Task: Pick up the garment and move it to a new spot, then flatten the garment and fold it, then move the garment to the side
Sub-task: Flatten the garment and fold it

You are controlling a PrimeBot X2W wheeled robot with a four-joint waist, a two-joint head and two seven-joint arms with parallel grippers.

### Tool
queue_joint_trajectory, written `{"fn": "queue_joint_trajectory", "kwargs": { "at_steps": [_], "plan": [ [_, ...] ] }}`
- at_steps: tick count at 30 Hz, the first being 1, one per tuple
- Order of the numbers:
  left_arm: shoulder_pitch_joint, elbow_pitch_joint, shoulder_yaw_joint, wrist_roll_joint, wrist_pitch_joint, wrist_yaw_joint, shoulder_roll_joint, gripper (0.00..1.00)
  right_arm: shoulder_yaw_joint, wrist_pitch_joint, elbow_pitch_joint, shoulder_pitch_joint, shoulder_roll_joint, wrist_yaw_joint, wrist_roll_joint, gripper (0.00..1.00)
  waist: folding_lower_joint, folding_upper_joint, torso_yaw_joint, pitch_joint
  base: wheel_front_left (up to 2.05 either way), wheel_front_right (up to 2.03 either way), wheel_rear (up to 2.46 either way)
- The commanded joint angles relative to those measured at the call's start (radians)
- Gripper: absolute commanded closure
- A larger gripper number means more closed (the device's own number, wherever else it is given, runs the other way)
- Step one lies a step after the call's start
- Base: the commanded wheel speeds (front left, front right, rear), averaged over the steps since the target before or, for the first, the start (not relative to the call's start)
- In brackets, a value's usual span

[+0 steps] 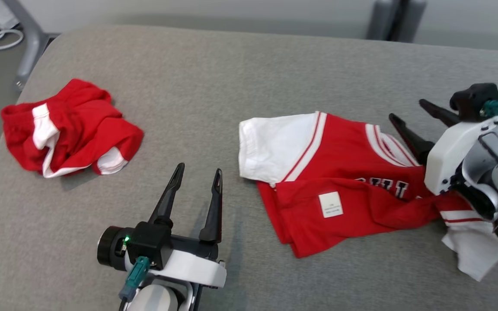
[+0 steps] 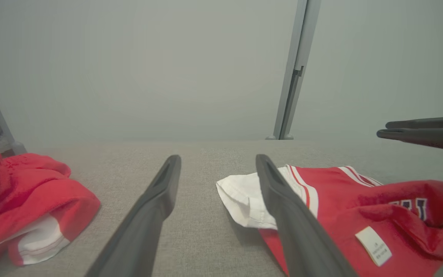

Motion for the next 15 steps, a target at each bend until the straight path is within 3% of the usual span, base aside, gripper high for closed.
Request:
{"fn": "queue_joint_trajectory", "kwargs": {
  "at_steps": [1, 7, 15],
  "plan": [
    [-0.023, -0.003, -0.006, -0.01, 0.0, 0.008, 0.002, 0.0, 0.019, 0.019, 0.022, -0.026, -0.016, 0.0, 0.034, 0.0, 0.0, 0.0, 0.063, 0.052, 0.0, 0.0, 0.0],
    [-0.044, -0.01, -0.031, -0.032, -0.001, 0.025, 0.002, 0.0, 0.145, 0.138, 0.095, -0.112, -0.072, 0.0, 0.158, 0.0, 0.0, 0.0, 0.118, 0.08, 0.0, 0.0, 0.0],
    [-0.049, -0.005, -0.051, -0.052, -0.001, 0.036, 0.003, 0.0, 0.267, 0.192, 0.125, -0.181, -0.109, 0.0, 0.293, 0.0, 0.0, 0.0, 0.147, 0.097, 0.0, 0.0, 0.0]
  ]
}}
